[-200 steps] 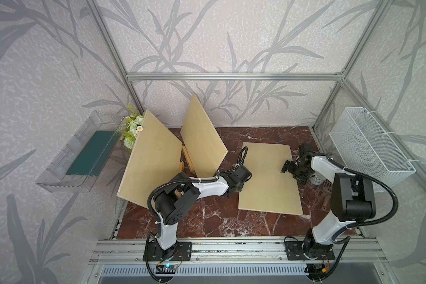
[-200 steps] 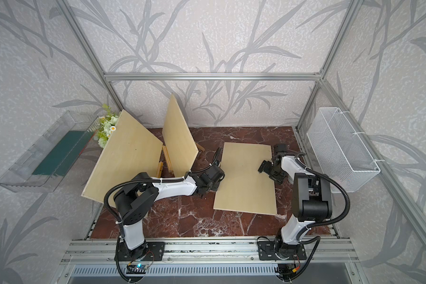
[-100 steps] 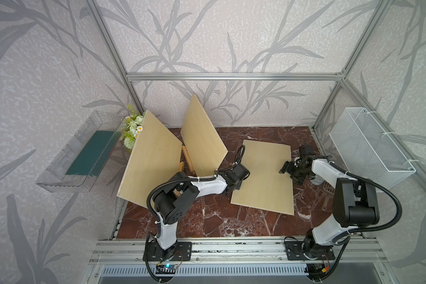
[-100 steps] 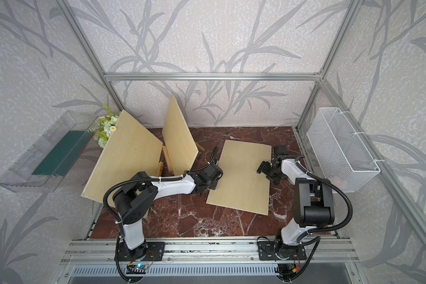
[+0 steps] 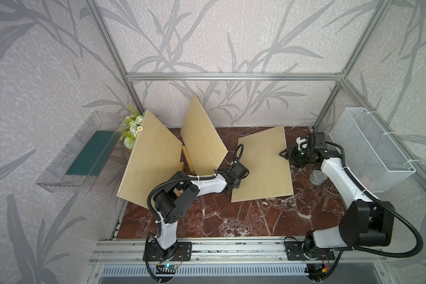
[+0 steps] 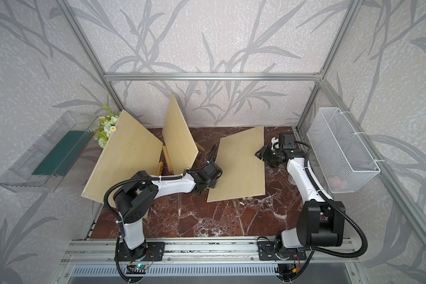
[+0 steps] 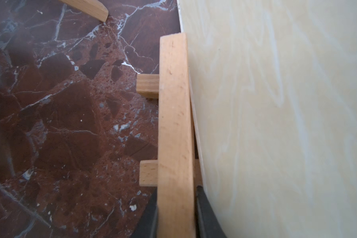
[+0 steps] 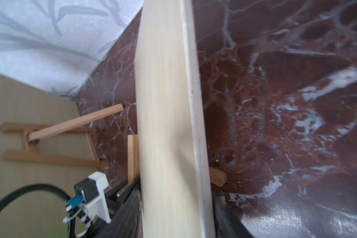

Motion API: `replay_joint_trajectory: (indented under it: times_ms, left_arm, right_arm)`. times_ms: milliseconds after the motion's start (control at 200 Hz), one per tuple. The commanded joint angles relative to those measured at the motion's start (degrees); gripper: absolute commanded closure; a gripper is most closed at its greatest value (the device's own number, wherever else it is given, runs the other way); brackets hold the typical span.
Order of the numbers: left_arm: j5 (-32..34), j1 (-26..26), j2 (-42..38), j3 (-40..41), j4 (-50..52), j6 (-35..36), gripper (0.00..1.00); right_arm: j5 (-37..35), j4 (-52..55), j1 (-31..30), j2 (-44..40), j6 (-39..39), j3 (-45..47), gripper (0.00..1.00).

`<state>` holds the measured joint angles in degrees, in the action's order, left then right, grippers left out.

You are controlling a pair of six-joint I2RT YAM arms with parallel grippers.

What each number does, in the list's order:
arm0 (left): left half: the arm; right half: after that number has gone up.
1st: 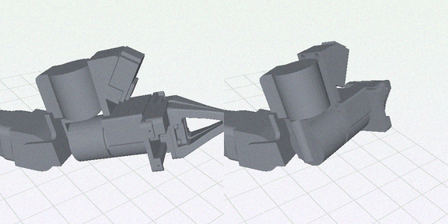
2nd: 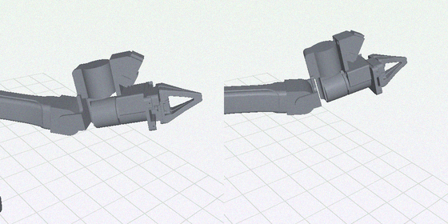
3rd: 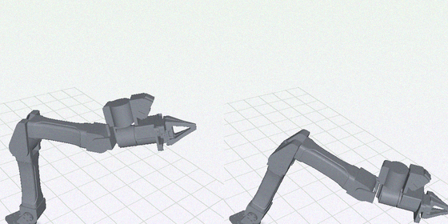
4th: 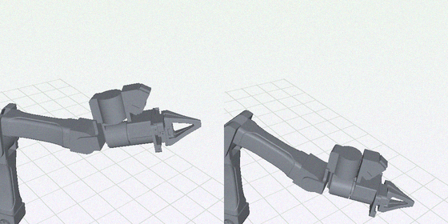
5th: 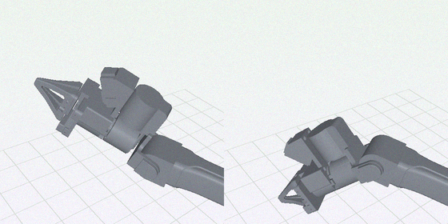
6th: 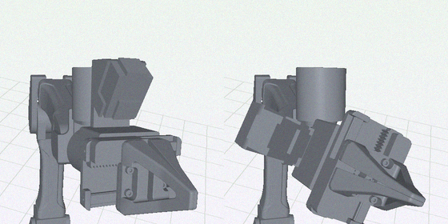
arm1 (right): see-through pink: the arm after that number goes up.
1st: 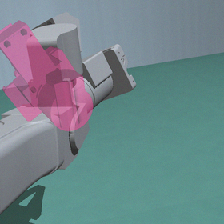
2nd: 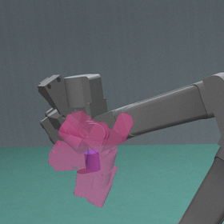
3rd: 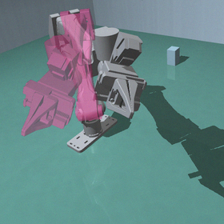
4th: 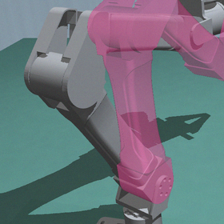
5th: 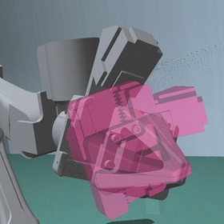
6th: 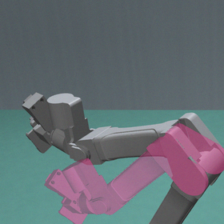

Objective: Assemble the easel
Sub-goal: Pick up the easel at the center of the board.

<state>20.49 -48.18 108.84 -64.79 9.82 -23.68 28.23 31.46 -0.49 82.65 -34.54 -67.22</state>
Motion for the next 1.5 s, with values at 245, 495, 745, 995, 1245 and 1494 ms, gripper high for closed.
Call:
replay_joint_trajectory:
  times_ms: [245, 495, 745, 995, 1245, 1494]
  left_arm:
    - [-4.7, -2.2, 2.7, -0.9, 0.7, 4.1, 1.0]
    - [-5.2, -2.2, 1.9, -1.0, 0.5, 4.4, 1.0]
    - [-6.0, -2.2, -0.2, -1.5, 0.8, 5.1, 1.0]
    - [-10.7, -2.2, -2.0, -4.0, 1.3, 5.9, 1.0]
    - [-15.2, -2.2, -4.5, -6.3, -4.7, 6.0, 1.0]
    - [-25.7, -2.1, -6.3, -10.9, -9.6, 7.2, 1.0]
  right_arm:
    - [9.0, 1.6, -6.4, 1.5, -1.5, -2.2, 0.7]
    - [4.1, 5.2, -6.7, 1.4, 2.9, -7.4, 1.0]
    - [-4.7, 9.8, -6.6, -1.8, 9.2, -16.9, 1.0]
    - [-14.2, 17.4, -6.5, -2.2, 17.3, -33.6, 1.0]
    - [-21.2, 21.3, -6.5, 0.2, 22.6, -48.5, 1.0]
    - [-25.6, 23.3, -6.5, 3.5, 26.5, -59.5, 1.0]
